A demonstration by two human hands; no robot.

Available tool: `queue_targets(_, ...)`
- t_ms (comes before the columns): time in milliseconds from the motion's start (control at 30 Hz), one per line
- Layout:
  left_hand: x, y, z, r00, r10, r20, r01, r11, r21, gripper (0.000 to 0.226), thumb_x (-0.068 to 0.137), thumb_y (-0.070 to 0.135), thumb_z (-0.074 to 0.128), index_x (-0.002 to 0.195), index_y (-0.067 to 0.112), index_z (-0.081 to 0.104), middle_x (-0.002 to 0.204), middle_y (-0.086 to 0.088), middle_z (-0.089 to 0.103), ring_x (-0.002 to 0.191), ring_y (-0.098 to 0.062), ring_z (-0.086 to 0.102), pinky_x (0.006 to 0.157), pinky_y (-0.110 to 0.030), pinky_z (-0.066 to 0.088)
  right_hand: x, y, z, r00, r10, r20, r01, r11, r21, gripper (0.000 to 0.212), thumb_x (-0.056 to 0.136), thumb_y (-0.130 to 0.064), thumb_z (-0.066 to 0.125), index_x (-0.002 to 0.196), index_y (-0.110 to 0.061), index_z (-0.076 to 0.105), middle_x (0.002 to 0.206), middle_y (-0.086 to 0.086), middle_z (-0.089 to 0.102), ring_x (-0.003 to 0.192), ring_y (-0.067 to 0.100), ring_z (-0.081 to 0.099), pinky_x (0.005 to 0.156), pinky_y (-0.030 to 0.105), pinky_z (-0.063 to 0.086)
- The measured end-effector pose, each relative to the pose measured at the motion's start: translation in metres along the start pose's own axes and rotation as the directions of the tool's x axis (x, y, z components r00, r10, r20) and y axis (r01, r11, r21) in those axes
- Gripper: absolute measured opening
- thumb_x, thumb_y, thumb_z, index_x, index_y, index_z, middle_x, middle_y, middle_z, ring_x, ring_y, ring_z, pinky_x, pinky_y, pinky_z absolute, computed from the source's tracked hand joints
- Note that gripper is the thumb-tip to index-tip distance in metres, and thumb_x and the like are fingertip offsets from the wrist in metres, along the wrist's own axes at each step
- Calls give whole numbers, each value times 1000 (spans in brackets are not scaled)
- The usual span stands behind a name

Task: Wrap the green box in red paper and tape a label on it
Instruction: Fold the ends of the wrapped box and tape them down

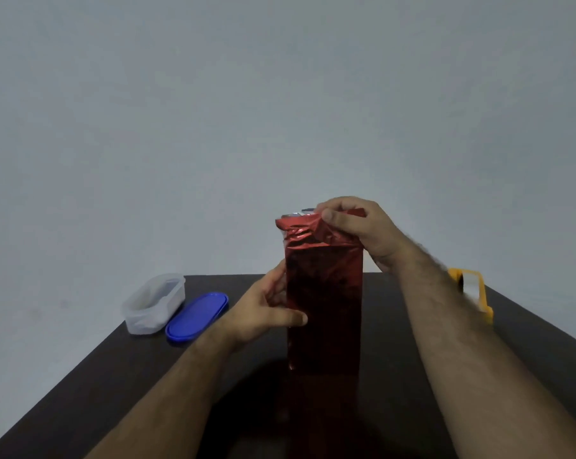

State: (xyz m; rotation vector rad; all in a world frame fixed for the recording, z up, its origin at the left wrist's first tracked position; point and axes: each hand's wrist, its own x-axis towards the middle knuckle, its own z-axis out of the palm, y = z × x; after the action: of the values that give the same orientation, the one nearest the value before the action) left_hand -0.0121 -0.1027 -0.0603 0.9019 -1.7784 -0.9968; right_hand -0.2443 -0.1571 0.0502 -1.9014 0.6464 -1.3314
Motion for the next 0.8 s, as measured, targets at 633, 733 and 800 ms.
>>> queue_targets(633,52,91,-37,906,218,-362,-262,962,-75,73,56,25,61,129,15,55,129,-15,67,96,-25,67,85,-49,51,-6,-73,26,996,-19,88,69,786,-614,53,47,-81,82,74,-36,81,117,-25,64,111,-1,63,100,39,54)
queue_targets(733,48,78,-56,963,221,-154,-209,974,90,72,59,15,60,130,13,63,137,-12,66,124,-36,60,101,-62,49,-1,-70,29,990,-78,117,138,723,-677,22,65,-52,89,69,-32,79,113,-26,67,108,-2,63,98,38,56)
queue_targets(800,47,72,-62,971,224,-85,-207,962,177,62,67,4,64,129,8,66,143,-6,64,136,-28,56,113,-67,43,-1,-70,26,989,-96,110,143,788,-598,14,77,-29,89,67,-28,79,113,-22,70,108,-4,64,99,31,55)
